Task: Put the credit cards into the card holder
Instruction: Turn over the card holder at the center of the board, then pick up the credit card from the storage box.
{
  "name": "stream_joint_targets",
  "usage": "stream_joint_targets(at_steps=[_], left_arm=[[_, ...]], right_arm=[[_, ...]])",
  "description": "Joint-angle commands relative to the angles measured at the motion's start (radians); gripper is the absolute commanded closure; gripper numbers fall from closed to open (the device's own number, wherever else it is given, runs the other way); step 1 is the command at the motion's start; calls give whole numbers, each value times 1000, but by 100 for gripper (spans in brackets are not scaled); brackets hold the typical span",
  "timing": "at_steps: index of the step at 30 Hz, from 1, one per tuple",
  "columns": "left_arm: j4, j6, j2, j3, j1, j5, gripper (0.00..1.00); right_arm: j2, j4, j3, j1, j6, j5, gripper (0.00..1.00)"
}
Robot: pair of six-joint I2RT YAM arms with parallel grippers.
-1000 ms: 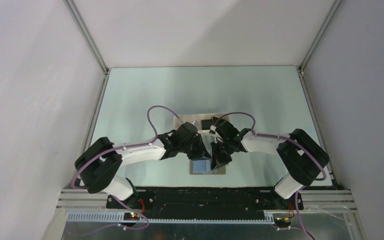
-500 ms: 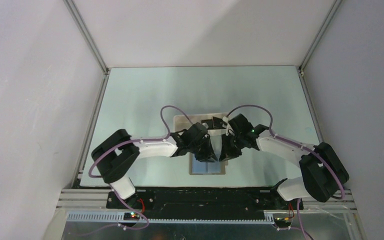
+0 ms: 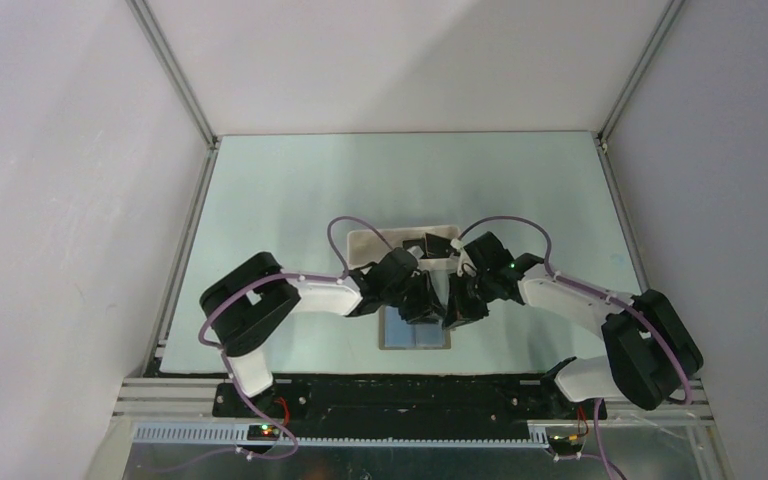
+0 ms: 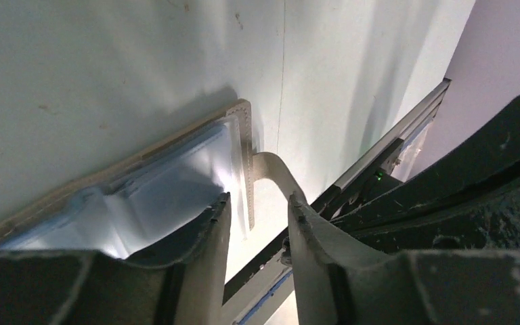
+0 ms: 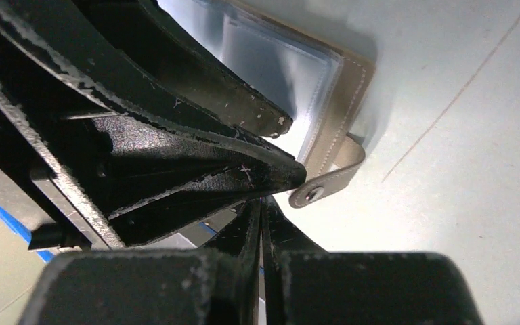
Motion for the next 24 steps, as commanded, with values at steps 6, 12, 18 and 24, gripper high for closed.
stream_joint_targets(at_steps=[6,12,18,24], left_arm=[[75,-16,-226,-122,9,-33,52],[75,6,-374,-203,37,-71,39],[49,11,-490,-271,104,-126,36],[-169,115,-515,-145,223,-164,39]], right_arm=[[41,113,8,3,28,-48,100],[18,97,9,-3,24,-32,100],[-26,63,54,-66,-6,-24,94],[-3,15,195,-216,-62,-57,76]])
